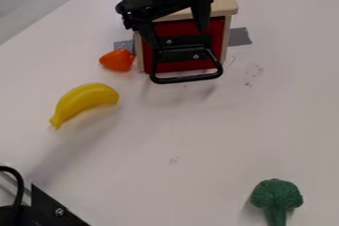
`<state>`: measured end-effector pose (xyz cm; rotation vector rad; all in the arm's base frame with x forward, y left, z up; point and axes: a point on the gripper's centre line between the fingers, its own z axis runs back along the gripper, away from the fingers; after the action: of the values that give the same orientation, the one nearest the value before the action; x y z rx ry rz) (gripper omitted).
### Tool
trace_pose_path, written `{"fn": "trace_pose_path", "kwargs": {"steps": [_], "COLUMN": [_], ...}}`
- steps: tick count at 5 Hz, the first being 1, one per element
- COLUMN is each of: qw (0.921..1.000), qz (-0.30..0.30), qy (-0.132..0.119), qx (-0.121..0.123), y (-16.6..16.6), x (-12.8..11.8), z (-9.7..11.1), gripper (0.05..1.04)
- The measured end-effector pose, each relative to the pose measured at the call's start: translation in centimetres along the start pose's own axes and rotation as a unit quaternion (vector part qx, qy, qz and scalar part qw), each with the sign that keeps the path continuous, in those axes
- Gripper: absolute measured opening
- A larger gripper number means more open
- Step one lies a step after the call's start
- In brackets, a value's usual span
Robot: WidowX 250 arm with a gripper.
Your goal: Opened and closed the drawer
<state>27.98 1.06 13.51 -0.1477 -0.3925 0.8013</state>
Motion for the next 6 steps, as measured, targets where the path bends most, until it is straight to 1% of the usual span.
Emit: {"fn": "trace_pose_path", "kwargs": {"steps": [1, 2, 3, 4, 5, 6], "qw": [0.9988, 0.9937, 0.9902, 0.9868, 0.9862, 0.9865], "qz": [-0.032, -0.061, -0.076, -0.074, -0.06, -0.053], "qy": [-0.004, 0.012, 0.021, 0.041, 0.069, 0.087], "qx": [0.037, 0.093, 0.116, 0.138, 0.138, 0.128], "y": [0.5, 1.1, 1.0, 0.9, 0.5, -0.1], "x": [-2.0, -3.6, -4.8, -5.3, -5.8, -5.7], "z": [0.9, 1.6, 3.4, 4.9, 6.4, 7.6], "gripper": [0.999, 0.999, 0.999, 0.999, 0.999, 0.999]}}
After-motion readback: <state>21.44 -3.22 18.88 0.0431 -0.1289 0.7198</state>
